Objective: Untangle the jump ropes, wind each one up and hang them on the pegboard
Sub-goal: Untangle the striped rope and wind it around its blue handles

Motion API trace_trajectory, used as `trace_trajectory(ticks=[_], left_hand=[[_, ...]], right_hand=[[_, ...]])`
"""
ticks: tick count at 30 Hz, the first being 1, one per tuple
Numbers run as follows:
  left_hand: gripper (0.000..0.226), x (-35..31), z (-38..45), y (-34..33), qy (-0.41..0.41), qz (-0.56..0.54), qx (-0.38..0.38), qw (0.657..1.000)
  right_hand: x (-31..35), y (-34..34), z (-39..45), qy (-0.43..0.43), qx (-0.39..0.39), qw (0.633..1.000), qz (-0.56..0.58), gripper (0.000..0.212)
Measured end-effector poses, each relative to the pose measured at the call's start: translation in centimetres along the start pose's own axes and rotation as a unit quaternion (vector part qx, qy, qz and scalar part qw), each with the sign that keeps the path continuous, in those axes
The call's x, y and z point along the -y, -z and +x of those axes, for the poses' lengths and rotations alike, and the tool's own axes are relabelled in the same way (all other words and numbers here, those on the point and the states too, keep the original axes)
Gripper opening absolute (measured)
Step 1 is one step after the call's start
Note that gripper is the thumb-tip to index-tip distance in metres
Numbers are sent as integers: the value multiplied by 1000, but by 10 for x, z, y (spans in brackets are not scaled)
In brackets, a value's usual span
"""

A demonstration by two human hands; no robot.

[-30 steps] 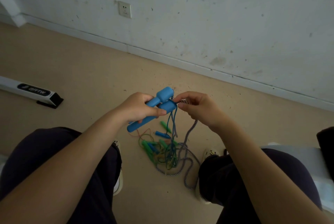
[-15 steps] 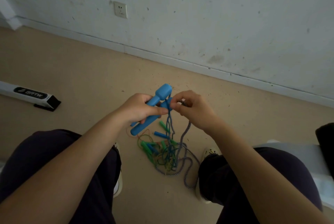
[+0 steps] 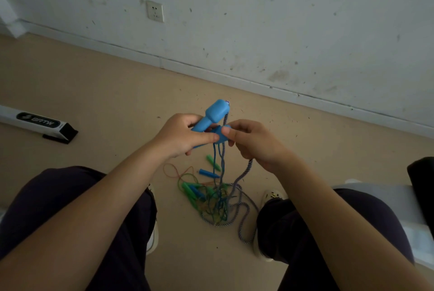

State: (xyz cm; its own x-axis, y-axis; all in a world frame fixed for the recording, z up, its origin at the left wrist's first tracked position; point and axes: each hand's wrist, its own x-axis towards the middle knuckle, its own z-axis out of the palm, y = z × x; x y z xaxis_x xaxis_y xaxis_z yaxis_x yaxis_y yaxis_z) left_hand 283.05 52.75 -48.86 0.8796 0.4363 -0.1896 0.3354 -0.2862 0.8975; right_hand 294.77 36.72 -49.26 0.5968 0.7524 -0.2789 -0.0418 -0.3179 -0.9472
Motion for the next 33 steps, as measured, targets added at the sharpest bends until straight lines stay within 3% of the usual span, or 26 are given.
trace_trajectory(ticks=[3, 8, 13, 18, 21, 23, 26, 28, 33], left_hand=[[12, 3, 2, 2, 10, -14, -41, 999], [6, 2, 1, 8, 18, -72, -28, 997], [14, 1, 5, 20, 15, -115, -118, 986], [18, 9, 10, 32, -12, -85, -226, 970], [17, 8, 6, 38, -43, -32, -244, 968], [23, 2, 1, 41, -35, -42, -188, 981], [43, -6, -8, 39, 0, -35, -17, 999], [45, -6, -10, 31, 17, 0, 74, 997], [34, 0, -5, 23, 13, 33, 125, 992]], right_hand=[[2, 1, 0, -1, -14, 1000, 9, 26], [1, 6, 3, 12, -64, 997, 30, 20], [0, 18, 8, 18, -157, 986, 54, 16], [5, 19, 7, 40, -148, 984, 89, 18], [6, 13, 7, 55, -120, 987, 91, 19], [6, 10, 8, 61, -106, 989, 83, 19], [7, 4, 8, 80, -69, 992, 70, 23], [8, 1, 7, 91, -46, 992, 71, 27], [8, -5, 4, 93, -17, 993, 70, 27]])
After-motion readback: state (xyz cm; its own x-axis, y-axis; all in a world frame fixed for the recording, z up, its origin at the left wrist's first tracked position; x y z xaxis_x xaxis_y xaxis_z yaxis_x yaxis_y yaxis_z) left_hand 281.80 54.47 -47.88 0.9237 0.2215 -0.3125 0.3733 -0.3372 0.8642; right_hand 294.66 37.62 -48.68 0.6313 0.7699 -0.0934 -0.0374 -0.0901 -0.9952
